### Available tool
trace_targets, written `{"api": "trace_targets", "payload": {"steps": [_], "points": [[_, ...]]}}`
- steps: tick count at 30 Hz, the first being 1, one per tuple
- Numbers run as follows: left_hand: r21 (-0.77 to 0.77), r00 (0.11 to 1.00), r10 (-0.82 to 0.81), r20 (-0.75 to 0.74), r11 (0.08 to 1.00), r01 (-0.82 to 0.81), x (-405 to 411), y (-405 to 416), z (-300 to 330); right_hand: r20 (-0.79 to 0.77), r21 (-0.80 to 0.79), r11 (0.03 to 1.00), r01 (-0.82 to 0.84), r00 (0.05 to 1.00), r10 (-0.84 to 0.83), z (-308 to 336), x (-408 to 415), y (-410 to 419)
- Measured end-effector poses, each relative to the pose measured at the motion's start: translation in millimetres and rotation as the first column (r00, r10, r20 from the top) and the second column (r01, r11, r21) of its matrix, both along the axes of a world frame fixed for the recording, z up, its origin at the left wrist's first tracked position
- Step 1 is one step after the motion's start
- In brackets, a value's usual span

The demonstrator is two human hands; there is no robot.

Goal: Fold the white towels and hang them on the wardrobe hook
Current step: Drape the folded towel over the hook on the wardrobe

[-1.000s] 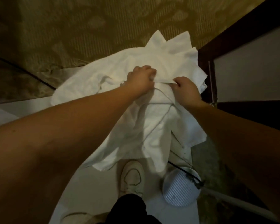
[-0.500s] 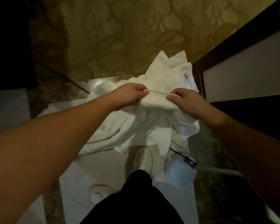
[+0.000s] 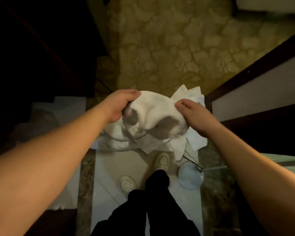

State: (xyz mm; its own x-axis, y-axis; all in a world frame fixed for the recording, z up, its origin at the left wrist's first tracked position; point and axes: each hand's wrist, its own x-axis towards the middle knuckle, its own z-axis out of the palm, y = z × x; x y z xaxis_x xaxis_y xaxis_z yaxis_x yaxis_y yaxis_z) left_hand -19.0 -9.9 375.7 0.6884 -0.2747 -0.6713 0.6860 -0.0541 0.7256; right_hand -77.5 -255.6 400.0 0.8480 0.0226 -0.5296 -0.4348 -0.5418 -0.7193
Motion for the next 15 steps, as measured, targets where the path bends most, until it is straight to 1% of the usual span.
{"api": "trace_targets", "payload": {"steps": [3, 5, 8, 11, 15], "points": [[-0.063, 0.994, 0.097, 0.048, 0.994, -0.094, -32.4, 27.5, 66.3, 0.038, 0.101, 0.993, 0.054, 0.998, -0.058, 72.3, -15.7, 41.3], [-0.058, 0.986, 0.138, 0.092, 0.989, -0.133, -55.9, 42.2, 110.2, 0.045, 0.207, 0.974, 0.089, 0.994, -0.101, 118.8, -26.1, 67.3], [-0.028, 0.971, 0.17, 0.167, 0.985, -0.168, -96.2, 58.8, 172.4, 0.021, 0.391, 0.914, 0.107, 0.992, -0.125, 175.8, -44.5, 102.0], [-0.026, 0.95, 0.209, 0.23, 0.978, -0.209, -143.3, 73.3, 220.2, 0.016, 0.495, 0.866, 0.075, 0.995, -0.096, 219.0, -71.9, 133.6], [-0.044, 0.908, 0.274, 0.316, 0.96, -0.275, -219.6, 93.4, 252.3, 0.033, 0.581, 0.814, -0.004, 0.999, -0.019, 255.2, -129.0, 168.7]]}}
